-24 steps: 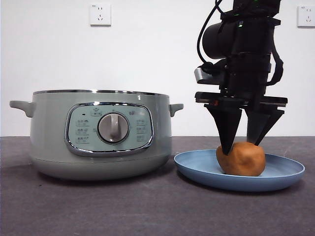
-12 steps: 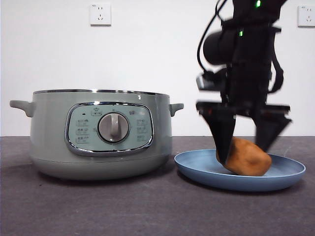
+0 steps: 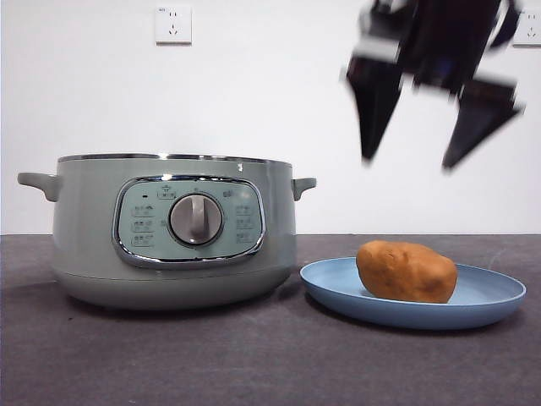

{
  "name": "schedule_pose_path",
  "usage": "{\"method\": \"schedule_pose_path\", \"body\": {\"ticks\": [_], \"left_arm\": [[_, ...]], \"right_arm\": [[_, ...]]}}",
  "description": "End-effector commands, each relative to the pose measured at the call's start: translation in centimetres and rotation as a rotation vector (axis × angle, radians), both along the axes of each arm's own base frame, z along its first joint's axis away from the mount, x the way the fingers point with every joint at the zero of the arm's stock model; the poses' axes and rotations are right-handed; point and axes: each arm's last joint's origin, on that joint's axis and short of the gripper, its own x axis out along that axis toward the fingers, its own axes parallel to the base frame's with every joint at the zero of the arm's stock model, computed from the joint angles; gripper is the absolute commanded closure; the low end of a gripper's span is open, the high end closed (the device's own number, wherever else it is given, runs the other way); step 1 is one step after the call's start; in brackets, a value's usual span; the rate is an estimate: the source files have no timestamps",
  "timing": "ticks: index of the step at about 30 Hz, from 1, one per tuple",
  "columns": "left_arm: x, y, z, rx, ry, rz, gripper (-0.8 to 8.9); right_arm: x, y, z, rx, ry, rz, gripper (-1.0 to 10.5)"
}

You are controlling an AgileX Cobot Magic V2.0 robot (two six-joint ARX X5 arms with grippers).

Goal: Take the potato out from the steamer,put the potato on the plate,close the lid

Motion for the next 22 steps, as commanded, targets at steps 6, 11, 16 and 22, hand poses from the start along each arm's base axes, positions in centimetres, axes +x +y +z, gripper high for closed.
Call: {"method": "schedule_pose_path", "body": {"ticks": [6, 11, 16, 22], "left_arm": [[2.6, -0.9, 0.3, -0.065, -0.068, -0.041, 8.21], [6.1, -2.5, -1.4, -0.07, -0.019, -0.08, 8.21], [9.7, -4.6, -4.0, -0.065, 0.07, -0.098, 8.21], [12.6, -8.1, -7.1, 0.029, 0.104, -0.065, 8.21]], "right_arm": [[-6.8, -3.4, 7.4, 0.124, -0.239, -0.004, 4.4], [-11.0, -5.5, 9.8, 0.169, -0.33, -0.005, 5.1], [-13.9, -7.0, 10.6, 0.164, -0.364, -0.026, 5.1], [-15.1, -7.7, 10.3, 0.116, -0.314, -0.042, 5.1]]}}
